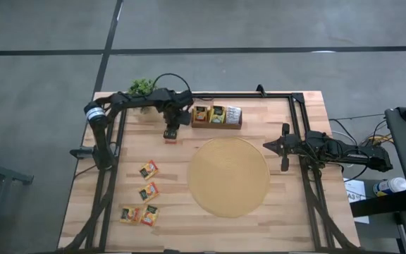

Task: Pick & Place Tea
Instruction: Put the orange tea bag into the left section of the wooden organizer

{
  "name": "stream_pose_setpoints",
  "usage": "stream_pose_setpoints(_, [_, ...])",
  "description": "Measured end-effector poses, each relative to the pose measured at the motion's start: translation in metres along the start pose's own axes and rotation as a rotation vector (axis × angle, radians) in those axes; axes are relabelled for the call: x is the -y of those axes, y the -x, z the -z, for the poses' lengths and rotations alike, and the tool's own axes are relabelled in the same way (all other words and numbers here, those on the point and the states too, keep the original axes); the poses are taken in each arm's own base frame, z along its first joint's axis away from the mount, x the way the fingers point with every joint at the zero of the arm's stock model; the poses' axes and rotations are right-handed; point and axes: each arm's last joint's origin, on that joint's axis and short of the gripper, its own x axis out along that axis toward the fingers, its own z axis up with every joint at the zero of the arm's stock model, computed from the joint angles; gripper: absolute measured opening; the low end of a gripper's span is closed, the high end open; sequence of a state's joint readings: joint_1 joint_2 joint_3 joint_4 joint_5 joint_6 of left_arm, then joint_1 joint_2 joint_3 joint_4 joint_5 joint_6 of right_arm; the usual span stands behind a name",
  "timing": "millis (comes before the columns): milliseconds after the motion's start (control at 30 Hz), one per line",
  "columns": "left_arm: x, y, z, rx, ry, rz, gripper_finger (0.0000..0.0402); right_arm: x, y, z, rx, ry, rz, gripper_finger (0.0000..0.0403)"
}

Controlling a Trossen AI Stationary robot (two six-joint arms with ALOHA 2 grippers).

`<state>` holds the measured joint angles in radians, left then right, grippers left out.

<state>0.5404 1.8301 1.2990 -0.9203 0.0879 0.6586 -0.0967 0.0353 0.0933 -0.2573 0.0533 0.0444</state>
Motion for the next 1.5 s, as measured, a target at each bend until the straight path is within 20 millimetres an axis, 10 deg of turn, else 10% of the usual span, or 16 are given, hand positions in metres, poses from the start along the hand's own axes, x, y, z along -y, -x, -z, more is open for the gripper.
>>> stream_pose_setpoints(567, [-0.01,0.081,-0.043,0.129,-0.034,-0.181,0.0,0.0,0.0,0.0,0.0,0.0,0.0,0.0009])
stream_pose_setpoints(900, [-0.015,0.063,-0.038,0.072,0.068,-0.22,0.0006,0.0,0.0,0.0,0.0,0.0,0.0,0.0009])
stream_pose_setpoints(1500, [-0.039,0.055,-0.009,0.164,0.174,-0.016,0.023,0.0,0.0,0.0,0.0,0.0,0.0,0.0009])
